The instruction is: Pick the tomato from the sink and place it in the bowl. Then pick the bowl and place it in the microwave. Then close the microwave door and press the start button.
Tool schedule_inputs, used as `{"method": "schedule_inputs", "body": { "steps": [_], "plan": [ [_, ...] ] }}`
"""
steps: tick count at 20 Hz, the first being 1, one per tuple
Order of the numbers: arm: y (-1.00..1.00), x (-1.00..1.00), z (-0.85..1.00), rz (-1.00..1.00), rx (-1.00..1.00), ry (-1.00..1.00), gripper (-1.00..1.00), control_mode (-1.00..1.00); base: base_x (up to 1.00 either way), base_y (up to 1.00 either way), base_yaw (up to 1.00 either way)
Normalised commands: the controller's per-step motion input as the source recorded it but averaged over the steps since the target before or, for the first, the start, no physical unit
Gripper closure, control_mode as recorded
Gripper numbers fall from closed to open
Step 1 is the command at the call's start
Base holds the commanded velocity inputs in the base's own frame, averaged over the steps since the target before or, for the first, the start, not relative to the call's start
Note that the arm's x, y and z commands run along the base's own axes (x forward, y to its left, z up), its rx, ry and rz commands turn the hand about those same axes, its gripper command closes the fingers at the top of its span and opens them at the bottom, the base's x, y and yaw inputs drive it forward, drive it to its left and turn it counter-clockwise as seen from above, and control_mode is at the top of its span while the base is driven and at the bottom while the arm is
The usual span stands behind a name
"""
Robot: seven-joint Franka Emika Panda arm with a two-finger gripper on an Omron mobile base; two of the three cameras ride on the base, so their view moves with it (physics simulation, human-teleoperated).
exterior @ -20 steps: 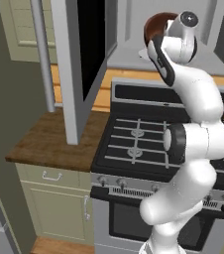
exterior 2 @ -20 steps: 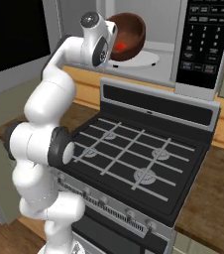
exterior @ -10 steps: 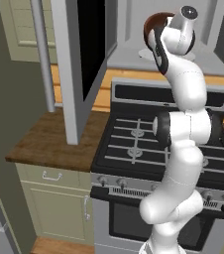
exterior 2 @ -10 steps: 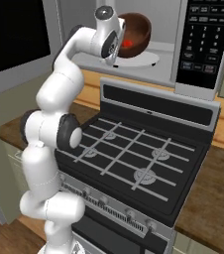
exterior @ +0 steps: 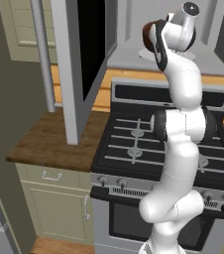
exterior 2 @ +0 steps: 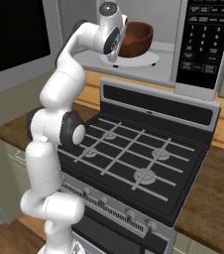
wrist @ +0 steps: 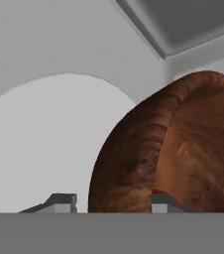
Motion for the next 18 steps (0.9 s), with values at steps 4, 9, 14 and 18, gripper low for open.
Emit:
{"method": "schedule_inputs", "body": {
  "steps": [4,9,14,18],
  "plan": [
    [0.00,-0.01,0.13,0.00,0.00,-0.24,-1.00,-1.00,0.00,0.00,0.00],
    [0.00,-0.21,0.07,0.00,0.00,-0.45,-1.00,-1.00,0.00,0.00,0.00],
    [0.03,-0.74,0.06,0.00,0.05,-0.47,-1.00,-1.00,0.00,0.00,0.00],
    [0.20,-1.00,0.20,0.00,0.04,-0.33,-1.00,-1.00,0.00,0.00,0.00]
  ]
}}
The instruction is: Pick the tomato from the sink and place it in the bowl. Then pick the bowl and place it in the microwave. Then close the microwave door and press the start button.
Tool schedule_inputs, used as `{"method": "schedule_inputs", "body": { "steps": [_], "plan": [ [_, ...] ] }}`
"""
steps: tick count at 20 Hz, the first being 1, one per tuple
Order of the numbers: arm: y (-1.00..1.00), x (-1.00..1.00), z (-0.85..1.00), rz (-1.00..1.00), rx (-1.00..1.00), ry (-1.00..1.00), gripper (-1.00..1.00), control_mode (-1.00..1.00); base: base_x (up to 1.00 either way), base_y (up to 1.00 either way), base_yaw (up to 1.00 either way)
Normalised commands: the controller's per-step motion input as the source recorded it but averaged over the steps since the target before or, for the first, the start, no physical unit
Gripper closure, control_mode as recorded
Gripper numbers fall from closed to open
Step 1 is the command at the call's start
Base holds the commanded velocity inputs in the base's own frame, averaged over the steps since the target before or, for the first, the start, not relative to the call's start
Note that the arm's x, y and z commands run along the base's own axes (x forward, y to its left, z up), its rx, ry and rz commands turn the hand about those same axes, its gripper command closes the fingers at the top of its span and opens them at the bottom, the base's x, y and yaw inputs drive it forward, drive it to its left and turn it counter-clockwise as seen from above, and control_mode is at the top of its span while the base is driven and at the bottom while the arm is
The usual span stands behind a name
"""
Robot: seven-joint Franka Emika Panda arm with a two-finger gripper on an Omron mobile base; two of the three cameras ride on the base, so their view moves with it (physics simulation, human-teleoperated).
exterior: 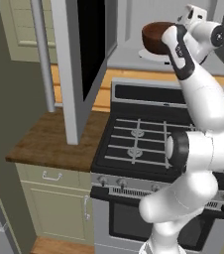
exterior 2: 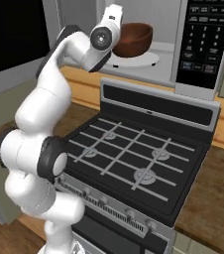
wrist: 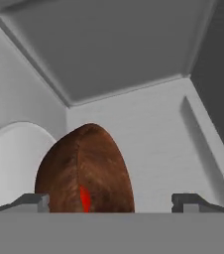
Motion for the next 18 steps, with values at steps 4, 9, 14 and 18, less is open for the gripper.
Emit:
{"method": "schedule_inputs", "body": {
  "steps": [4,9,14,18],
  "plan": [
    [0.15,-1.00,0.31,0.00,0.04,-0.23,-1.00,-1.00,0.00,0.00,0.00],
    [0.04,-1.00,0.36,0.00,0.09,-0.03,-1.00,-1.00,0.00,0.00,0.00],
    [0.13,-1.00,0.22,0.00,0.07,0.00,-1.00,-1.00,0.00,0.00,0.00],
    [0.19,-1.00,0.28,0.00,0.00,0.02,-1.00,-1.00,0.00,0.00,0.00]
  ]
}}
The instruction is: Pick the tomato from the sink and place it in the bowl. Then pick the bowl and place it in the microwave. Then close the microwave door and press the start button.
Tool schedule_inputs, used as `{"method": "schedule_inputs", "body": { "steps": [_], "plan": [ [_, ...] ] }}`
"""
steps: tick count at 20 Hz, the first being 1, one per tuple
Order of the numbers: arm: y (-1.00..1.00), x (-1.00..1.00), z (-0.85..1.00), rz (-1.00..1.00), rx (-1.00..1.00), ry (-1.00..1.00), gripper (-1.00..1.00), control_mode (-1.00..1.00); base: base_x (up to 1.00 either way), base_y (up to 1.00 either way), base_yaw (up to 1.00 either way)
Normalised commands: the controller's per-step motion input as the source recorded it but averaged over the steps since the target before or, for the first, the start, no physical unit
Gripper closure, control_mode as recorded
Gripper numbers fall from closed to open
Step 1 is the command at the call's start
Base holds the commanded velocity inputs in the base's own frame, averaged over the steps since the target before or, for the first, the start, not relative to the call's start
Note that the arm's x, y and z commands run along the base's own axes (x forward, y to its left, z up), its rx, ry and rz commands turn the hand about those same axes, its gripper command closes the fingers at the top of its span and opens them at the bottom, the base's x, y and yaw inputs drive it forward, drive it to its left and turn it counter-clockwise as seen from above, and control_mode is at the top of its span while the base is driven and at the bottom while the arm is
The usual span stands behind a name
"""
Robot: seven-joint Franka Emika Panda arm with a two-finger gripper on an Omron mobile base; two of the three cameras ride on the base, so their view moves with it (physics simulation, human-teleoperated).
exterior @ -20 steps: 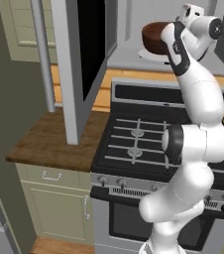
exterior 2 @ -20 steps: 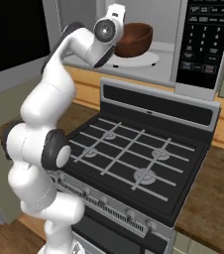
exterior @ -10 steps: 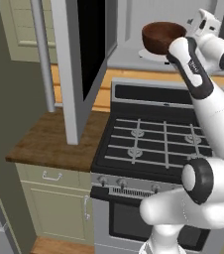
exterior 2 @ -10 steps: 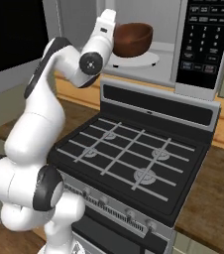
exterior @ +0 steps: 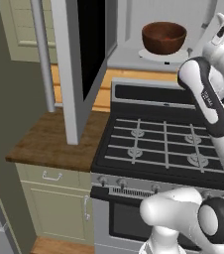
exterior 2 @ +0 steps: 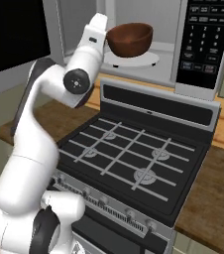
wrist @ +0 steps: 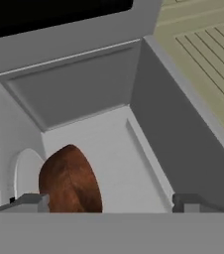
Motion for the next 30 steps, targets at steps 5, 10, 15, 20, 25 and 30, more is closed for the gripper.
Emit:
{"method": "schedule_inputs", "body": {
  "steps": [5,10,15,20,25,30],
  "plan": [
    [0.38,-1.00,0.18,0.00,0.00,0.24,-1.00,-1.00,0.00,0.00,0.00],
    [0.34,-1.00,0.10,0.00,0.02,0.23,-1.00,-1.00,0.00,0.00,0.00],
    [0.31,-1.00,0.04,0.00,0.05,0.17,-1.00,-1.00,0.00,0.00,0.00],
    [0.34,-1.00,0.00,0.00,0.07,0.09,-1.00,-1.00,0.00,0.00,0.00],
    [0.52,-1.00,0.00,0.00,0.03,0.01,-1.00,-1.00,0.00,0.00,0.00],
    [0.71,-1.00,0.00,0.00,0.00,0.00,-1.00,-1.00,0.00,0.00,0.00]
  ]
}}
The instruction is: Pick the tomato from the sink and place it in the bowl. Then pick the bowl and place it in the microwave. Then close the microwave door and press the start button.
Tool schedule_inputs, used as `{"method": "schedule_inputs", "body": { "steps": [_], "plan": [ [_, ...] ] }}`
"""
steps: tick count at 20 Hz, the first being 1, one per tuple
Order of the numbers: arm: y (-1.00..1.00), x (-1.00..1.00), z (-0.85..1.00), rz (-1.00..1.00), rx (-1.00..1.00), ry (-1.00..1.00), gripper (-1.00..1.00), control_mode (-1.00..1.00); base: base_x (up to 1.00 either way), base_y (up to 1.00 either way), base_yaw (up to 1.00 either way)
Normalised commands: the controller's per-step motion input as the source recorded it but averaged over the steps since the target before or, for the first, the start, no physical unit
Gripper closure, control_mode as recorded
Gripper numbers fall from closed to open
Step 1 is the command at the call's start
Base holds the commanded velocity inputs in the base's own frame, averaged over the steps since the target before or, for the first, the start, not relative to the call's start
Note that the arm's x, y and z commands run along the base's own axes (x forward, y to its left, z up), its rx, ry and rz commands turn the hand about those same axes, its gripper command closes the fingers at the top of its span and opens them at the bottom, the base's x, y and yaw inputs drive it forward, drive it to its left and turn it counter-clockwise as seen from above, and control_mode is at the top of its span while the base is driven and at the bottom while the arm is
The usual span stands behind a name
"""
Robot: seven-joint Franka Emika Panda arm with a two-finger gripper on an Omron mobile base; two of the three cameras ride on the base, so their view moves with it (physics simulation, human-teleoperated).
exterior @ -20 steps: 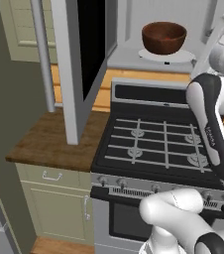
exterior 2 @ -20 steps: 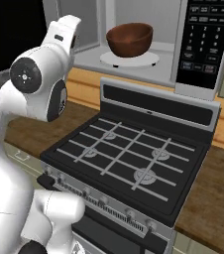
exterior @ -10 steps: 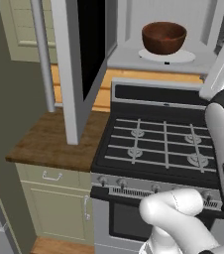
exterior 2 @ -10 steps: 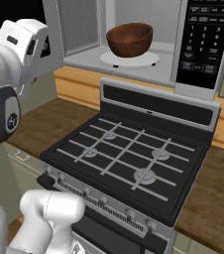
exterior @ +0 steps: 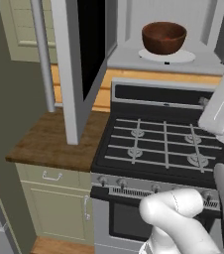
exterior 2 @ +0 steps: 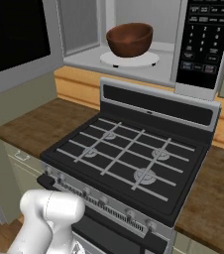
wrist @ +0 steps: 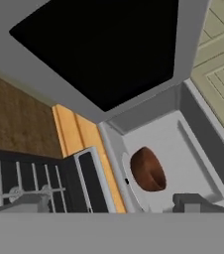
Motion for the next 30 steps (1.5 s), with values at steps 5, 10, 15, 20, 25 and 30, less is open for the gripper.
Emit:
{"method": "schedule_inputs", "body": {
  "steps": [5,10,15,20,25,30],
  "plan": [
    [0.79,-0.97,0.00,-0.01,0.00,-0.07,-1.00,-1.00,0.00,0.00,0.00],
    [0.92,-0.58,-0.03,-0.06,-0.06,-0.13,-1.00,-1.00,0.00,0.00,0.00],
    [0.87,-0.01,-0.19,-0.14,-0.08,-0.03,-1.00,-1.00,0.00,0.00,0.00],
    [0.81,0.21,-0.47,-0.14,-0.02,-0.03,-1.00,-1.00,0.00,0.00,0.00],
    [0.87,0.47,-0.41,-0.13,-0.09,-0.05,-1.00,-1.00,0.00,0.00,0.00],
    [0.83,0.91,-0.22,-0.11,-0.12,0.00,-1.00,-1.00,0.00,0.00,0.00]
  ]
}}
